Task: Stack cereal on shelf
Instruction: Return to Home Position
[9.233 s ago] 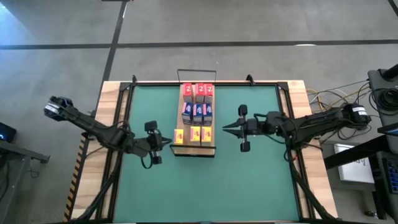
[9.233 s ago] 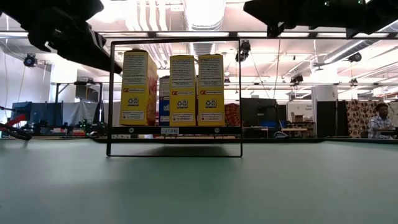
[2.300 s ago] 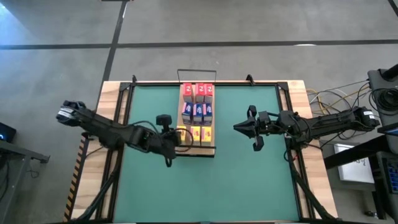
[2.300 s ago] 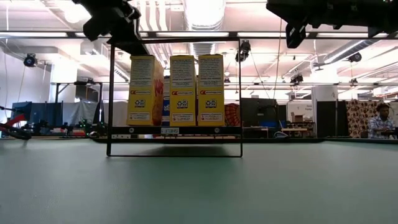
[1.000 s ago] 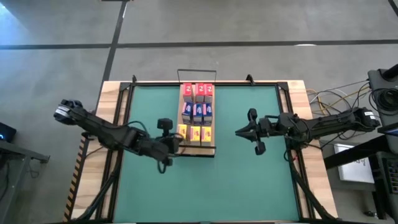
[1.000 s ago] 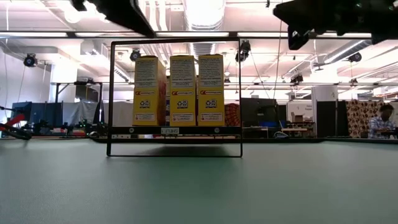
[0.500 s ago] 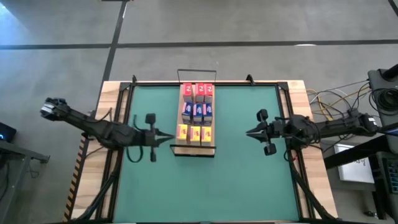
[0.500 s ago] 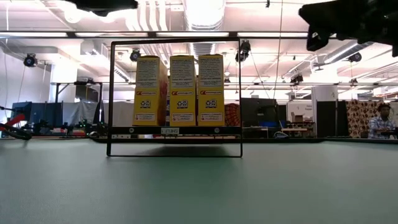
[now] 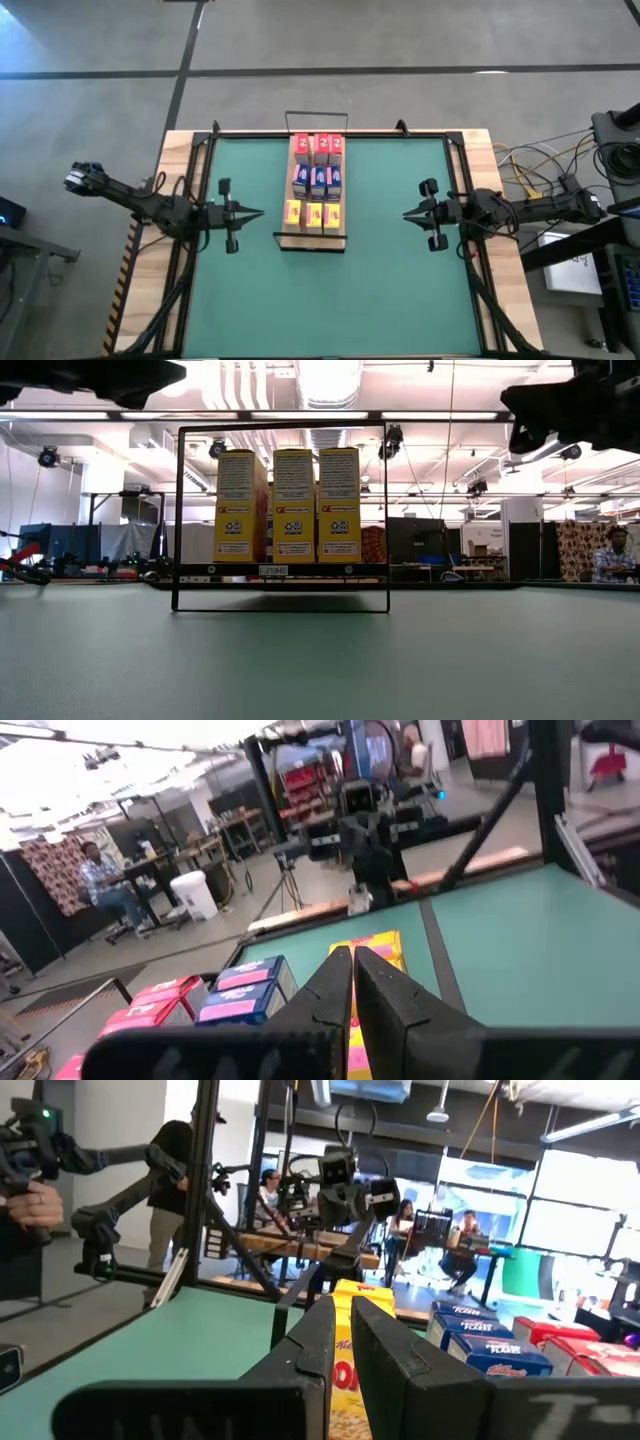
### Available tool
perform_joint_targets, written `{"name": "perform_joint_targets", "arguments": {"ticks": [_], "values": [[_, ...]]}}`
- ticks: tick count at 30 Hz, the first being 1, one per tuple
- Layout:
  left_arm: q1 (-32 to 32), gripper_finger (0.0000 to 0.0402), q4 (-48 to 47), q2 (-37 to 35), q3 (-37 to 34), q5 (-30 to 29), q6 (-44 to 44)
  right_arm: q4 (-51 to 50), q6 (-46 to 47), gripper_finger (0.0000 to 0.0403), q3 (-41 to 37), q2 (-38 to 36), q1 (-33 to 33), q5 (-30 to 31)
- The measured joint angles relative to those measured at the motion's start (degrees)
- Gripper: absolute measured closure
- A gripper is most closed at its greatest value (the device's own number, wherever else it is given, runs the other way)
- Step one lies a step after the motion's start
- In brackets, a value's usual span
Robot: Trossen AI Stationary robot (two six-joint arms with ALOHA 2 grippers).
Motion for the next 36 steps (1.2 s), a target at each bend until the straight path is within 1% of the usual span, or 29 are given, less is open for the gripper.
{"name": "perform_joint_targets", "arguments": {"ticks": [3, 9, 14, 17, 20, 25, 30, 33, 36], "values": [[0.03, 0.0401, 2.15, -2.43, -2.54, -0.02, 0.14, -0.37, -1.04, 0.0376, -0.2, -1.71, 0.0, 0.02], [0.55, 0.0401, 7.17, -6.66, -7.41, -0.07, -0.06, -4.67, -3.22, 0.0376, -0.22, -4.56, 0.0, 0.73], [0.66, 0.0401, 7.75, -10.29, -10.83, -0.07, -1.21, -5.75, -5.51, 0.0376, -0.24, -7.35, 0.0, 4.76], [0.66, 0.0401, 7.92, -13.03, -12.8, -0.07, -1.61, -6.43, -6.18, 0.0376, -0.24, -9.38, -0.02, 4.61], [0.66, 0.0401, 7.73, -16.55, -14.76, -0.07, -1.65, -9.25, -5.58, 0.0376, -0.26, -11.34, 0.0, 3.82], [0.66, 0.0401, 7.54, -23.09, -15.99, -0.07, -0.81, -13.68, -5.28, 0.0376, -0.26, -14.39, 0.0, 2.51], [0.66, 0.0401, 7.31, -29.57, -16.38, -0.07, 2.57, -16.23, -6.15, 0.0376, -0.29, -17.33, 0.0, 2.4], [0.66, 0.0401, 7.23, -33.44, -16.56, -0.07, 4.56, -16.98, -6.76, 0.0376, -0.29, -17.34, 0.0, 1.46], [0.7, 0.0401, 7.08, -34.37, -16.61, -0.77, 5.29, -17.33, -6.91, 0.0376, -0.29, -17.3, 0.01, 0.84]]}}
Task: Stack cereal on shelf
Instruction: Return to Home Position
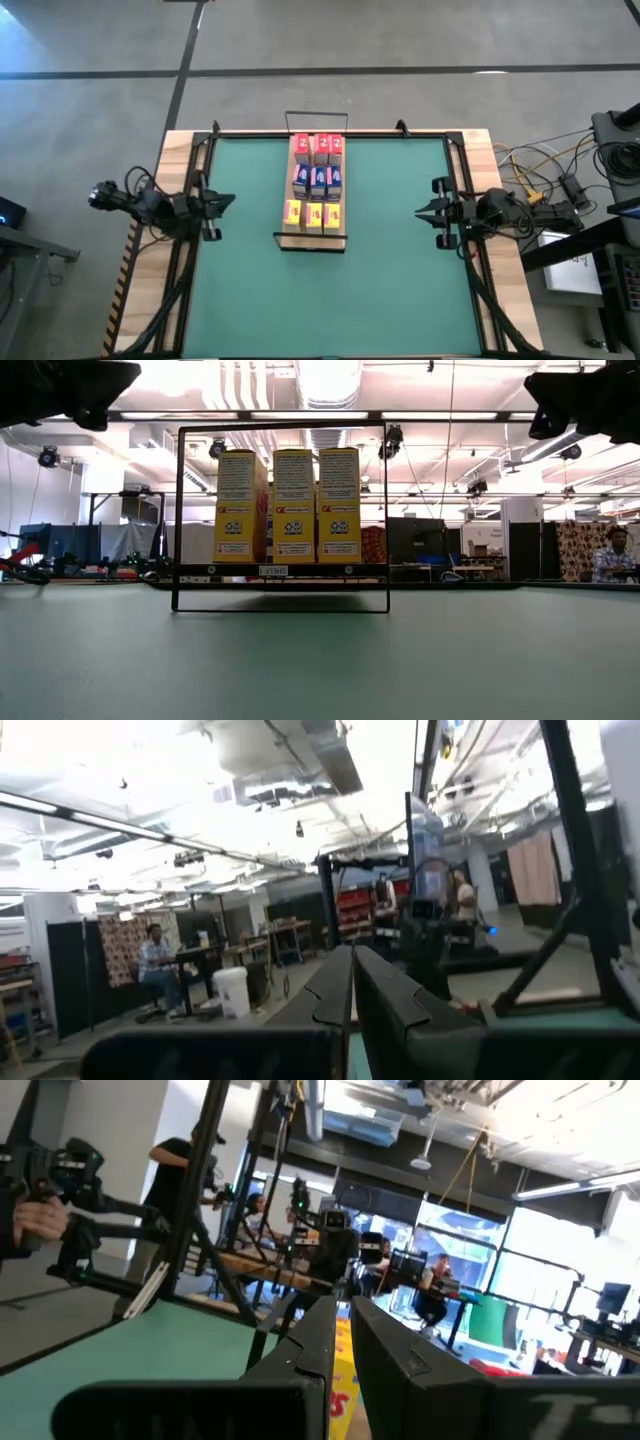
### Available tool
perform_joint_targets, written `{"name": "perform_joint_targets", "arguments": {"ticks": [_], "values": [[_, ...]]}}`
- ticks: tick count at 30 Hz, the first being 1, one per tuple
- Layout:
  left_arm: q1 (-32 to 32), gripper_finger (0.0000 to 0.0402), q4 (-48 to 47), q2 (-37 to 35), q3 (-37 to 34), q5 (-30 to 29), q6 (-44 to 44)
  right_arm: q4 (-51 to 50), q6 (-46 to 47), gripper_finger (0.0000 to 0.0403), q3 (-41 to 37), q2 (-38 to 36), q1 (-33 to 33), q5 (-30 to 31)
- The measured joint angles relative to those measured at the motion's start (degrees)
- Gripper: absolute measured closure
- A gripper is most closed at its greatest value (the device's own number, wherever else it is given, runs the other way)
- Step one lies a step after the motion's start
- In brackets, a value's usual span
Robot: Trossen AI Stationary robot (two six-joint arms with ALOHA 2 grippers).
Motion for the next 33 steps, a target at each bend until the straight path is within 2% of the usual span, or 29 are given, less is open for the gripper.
{"name": "perform_joint_targets", "arguments": {"ticks": [10, 16, 21, 33], "values": [[0.04, 0.0401, -3.38, 0.15, -2.54, -2.3, -2.2, -1.5, -1.79, 0.0376, -0.04, 0.01, -0.01, -2.88], [0.04, 0.0401, -4.66, 1.35, -2.31, -2.38, -6.4, -3.68, 3.99, 0.0376, 0.12, 0.86, -0.01, -0.98], [0.04, 0.0401, -4.66, 1.9, -2.2, -2.35, -6.49, 3.1, 0.18, 0.0376, 0.16, 1.89, -0.04, 3.16], [0.04, 0.0401, -4.95, 2.42, -2.13, -2.31, -6.49, 2.4, 2.15, 0.0376, 0.88, 1.86, -0.01, 3.51]]}}
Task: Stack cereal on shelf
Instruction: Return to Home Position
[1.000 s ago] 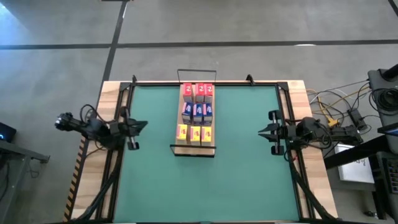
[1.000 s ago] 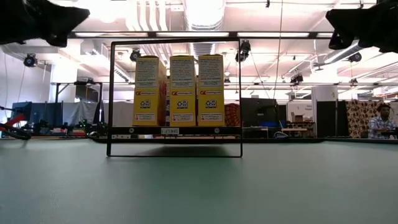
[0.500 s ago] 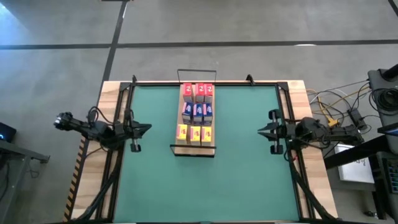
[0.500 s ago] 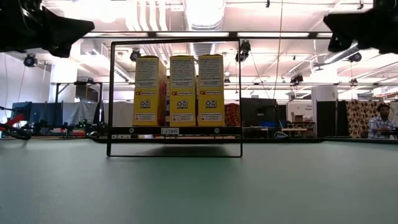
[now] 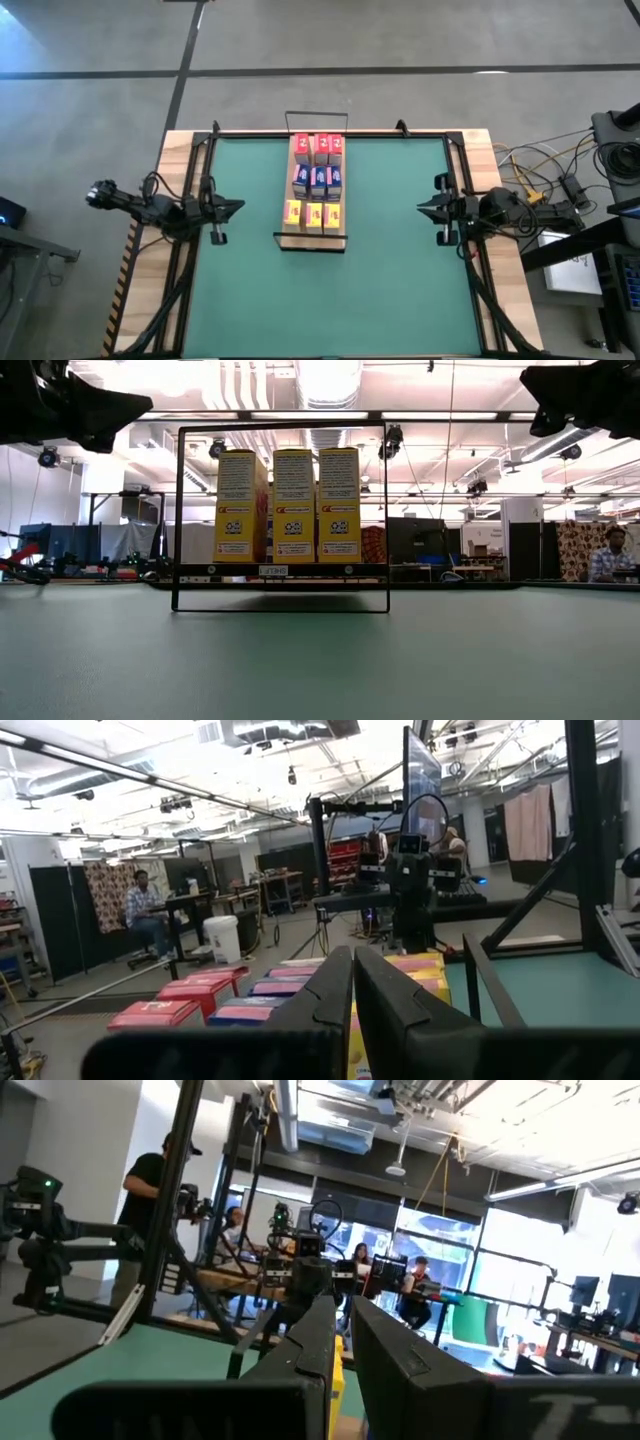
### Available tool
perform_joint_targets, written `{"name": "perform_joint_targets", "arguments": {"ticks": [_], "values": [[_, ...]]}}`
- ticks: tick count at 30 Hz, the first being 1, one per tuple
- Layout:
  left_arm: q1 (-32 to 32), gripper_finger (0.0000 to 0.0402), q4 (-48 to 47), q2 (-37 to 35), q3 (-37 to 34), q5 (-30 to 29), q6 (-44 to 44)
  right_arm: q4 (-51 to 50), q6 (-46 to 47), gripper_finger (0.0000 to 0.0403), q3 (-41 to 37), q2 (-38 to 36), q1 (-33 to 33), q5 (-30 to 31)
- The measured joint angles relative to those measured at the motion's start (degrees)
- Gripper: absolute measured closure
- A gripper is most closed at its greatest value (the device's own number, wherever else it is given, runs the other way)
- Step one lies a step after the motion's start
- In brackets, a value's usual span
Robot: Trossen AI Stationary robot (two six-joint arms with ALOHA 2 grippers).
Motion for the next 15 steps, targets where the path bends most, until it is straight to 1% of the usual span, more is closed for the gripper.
{"name": "perform_joint_targets", "arguments": {"ticks": [15], "values": [[0.0, 0.0401, 0.0, 0.45, 0.01, 0.09, 0.0, -0.02, 0.0, 0.0376, 0.11, 0.01, 0.0, 0.0]]}}
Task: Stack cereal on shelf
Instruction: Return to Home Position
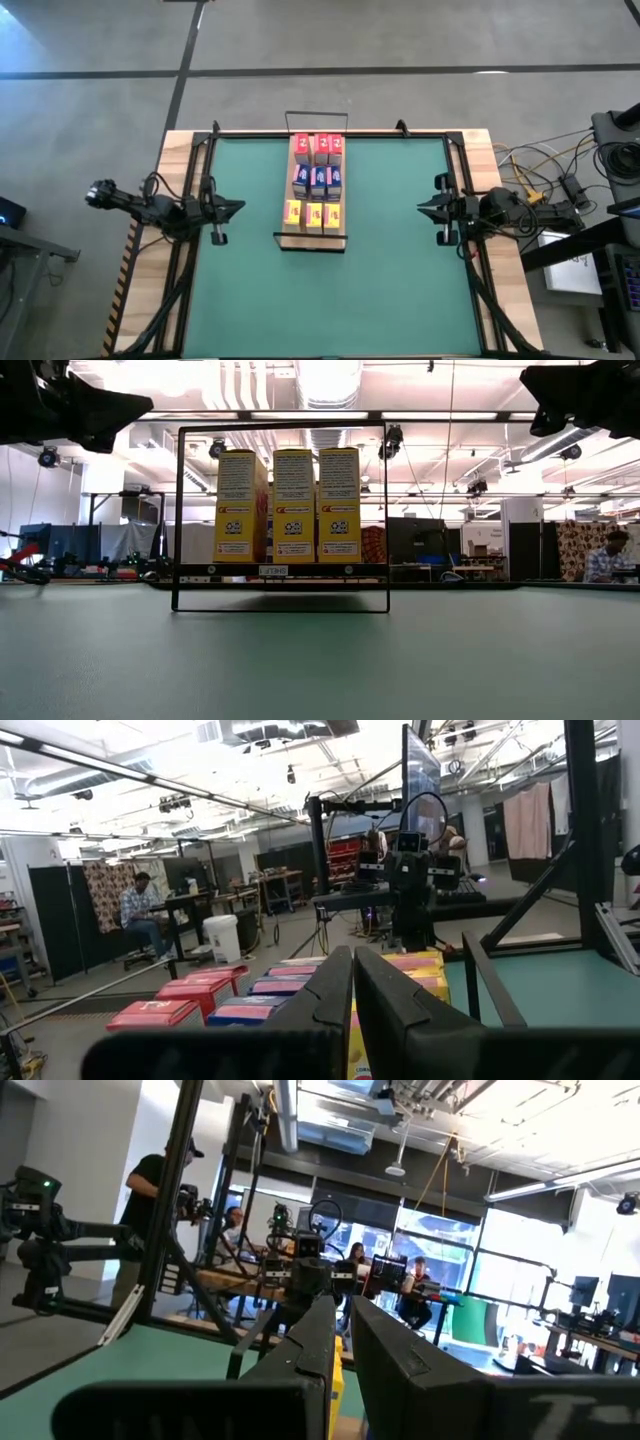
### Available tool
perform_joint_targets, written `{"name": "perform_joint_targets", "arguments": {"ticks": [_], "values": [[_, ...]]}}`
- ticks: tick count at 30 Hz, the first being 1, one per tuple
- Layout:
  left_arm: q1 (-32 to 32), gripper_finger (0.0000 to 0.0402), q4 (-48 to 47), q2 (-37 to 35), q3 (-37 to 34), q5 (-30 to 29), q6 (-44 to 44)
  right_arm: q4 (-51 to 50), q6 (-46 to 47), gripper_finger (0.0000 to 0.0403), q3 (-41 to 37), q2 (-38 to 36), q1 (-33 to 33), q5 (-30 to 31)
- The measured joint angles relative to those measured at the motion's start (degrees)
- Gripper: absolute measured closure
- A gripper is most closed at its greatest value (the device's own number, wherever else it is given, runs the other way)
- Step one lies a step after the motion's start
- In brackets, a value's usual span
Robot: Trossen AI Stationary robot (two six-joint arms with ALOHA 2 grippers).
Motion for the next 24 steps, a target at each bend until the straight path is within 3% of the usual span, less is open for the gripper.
{"name": "perform_joint_targets", "arguments": {"ticks": [24], "values": [[0.0, 0.0401, 0.0, 0.7, 0.01, 0.0, 0.0, -0.01, 0.0, 0.0376, 0.02, 0.0, 0.0, 0.0]]}}
